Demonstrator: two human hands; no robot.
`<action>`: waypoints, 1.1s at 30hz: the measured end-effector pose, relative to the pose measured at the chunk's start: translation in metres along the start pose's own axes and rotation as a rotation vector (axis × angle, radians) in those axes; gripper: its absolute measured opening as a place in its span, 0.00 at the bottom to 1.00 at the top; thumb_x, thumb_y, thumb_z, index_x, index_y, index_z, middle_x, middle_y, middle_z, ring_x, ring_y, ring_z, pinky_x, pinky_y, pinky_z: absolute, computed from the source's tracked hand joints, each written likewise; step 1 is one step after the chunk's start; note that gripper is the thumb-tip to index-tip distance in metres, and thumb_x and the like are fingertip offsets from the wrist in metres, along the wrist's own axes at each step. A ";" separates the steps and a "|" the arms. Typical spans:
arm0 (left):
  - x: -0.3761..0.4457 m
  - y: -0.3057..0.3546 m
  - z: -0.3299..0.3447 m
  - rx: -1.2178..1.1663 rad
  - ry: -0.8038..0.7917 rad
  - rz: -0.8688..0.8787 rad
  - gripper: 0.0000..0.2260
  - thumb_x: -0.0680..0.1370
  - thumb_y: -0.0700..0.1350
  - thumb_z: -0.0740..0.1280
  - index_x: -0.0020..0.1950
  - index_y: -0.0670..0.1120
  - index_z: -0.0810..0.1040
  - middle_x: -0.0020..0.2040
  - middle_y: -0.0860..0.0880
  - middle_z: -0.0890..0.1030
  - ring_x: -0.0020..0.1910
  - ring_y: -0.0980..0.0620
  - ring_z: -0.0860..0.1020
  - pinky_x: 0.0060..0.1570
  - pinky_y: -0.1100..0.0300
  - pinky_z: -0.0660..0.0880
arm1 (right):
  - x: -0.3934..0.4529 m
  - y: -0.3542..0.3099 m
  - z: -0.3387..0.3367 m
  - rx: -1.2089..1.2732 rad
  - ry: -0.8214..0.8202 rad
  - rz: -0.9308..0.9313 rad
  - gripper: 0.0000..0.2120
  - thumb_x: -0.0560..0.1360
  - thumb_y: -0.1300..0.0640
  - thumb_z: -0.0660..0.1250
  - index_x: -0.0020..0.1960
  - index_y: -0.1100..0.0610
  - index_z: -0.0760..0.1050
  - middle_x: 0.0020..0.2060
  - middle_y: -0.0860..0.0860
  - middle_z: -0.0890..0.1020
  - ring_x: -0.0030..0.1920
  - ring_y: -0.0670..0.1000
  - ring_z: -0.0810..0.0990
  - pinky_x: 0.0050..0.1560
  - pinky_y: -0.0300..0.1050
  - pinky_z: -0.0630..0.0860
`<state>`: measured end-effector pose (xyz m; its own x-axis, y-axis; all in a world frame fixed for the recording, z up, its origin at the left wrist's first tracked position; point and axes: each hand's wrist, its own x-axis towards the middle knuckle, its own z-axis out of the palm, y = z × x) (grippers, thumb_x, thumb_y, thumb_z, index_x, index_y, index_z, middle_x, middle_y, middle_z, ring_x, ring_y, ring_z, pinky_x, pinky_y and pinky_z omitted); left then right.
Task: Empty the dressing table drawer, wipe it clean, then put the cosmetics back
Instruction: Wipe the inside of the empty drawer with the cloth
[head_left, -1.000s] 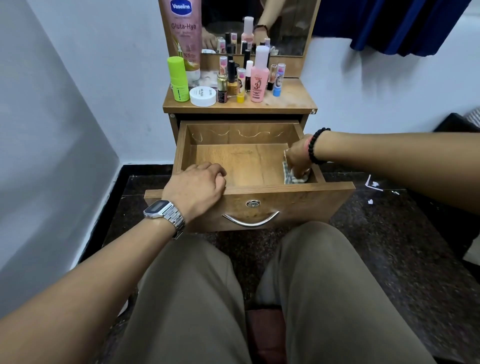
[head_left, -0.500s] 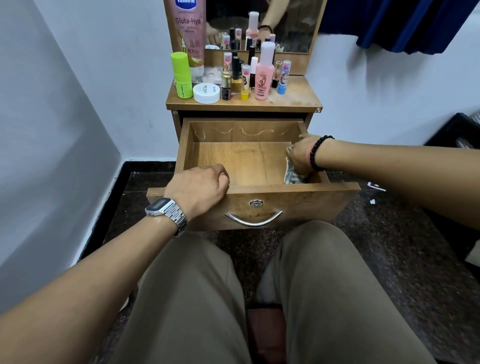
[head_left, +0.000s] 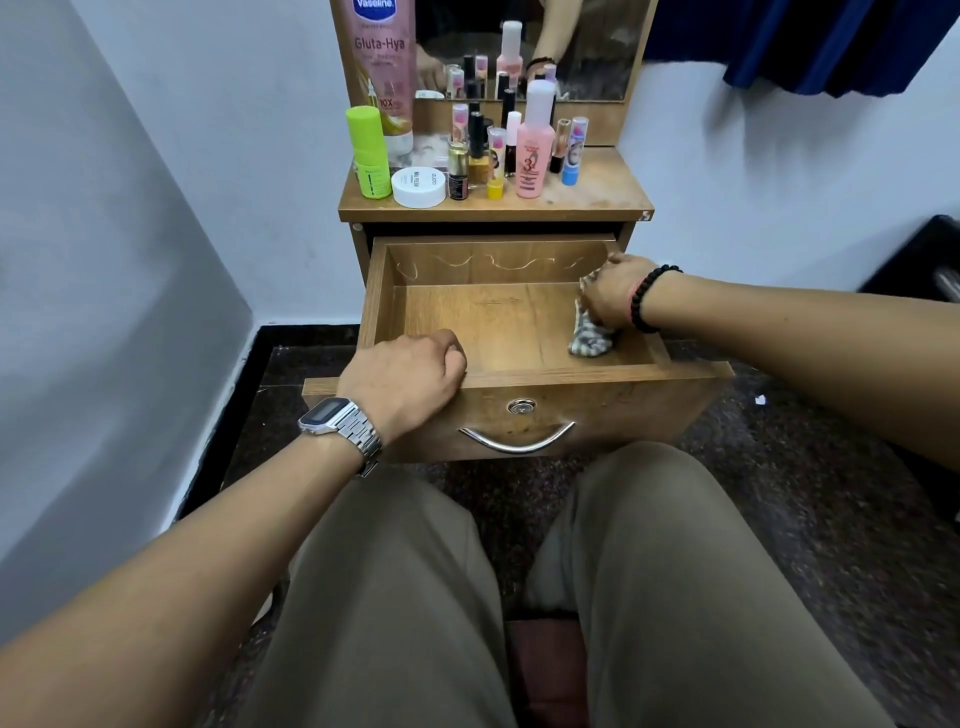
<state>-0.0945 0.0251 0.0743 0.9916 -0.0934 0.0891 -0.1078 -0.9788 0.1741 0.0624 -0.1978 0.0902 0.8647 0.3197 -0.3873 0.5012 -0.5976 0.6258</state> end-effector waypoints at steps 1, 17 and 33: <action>0.000 -0.001 0.000 -0.002 -0.003 0.000 0.16 0.80 0.52 0.48 0.57 0.52 0.74 0.50 0.45 0.81 0.47 0.42 0.79 0.40 0.55 0.68 | 0.003 0.000 0.001 -0.012 0.011 0.009 0.18 0.80 0.52 0.55 0.68 0.53 0.71 0.66 0.52 0.76 0.68 0.52 0.72 0.73 0.49 0.58; -0.006 0.008 -0.007 0.050 -0.034 -0.011 0.28 0.82 0.59 0.43 0.53 0.46 0.80 0.51 0.40 0.81 0.50 0.38 0.79 0.46 0.52 0.70 | -0.034 -0.039 -0.006 0.697 -0.098 -0.358 0.21 0.80 0.54 0.59 0.73 0.49 0.66 0.66 0.52 0.73 0.62 0.53 0.74 0.61 0.42 0.66; -0.007 0.009 -0.005 0.025 0.034 0.005 0.22 0.82 0.57 0.46 0.36 0.47 0.67 0.47 0.40 0.82 0.46 0.37 0.80 0.40 0.53 0.67 | 0.063 -0.120 -0.094 0.943 0.459 -0.015 0.20 0.74 0.53 0.67 0.62 0.60 0.70 0.58 0.62 0.77 0.58 0.64 0.77 0.52 0.51 0.74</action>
<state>-0.1025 0.0177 0.0798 0.9881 -0.0925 0.1229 -0.1105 -0.9826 0.1492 0.0596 -0.0373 0.0546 0.8866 0.4618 0.0266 0.4546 -0.8592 -0.2349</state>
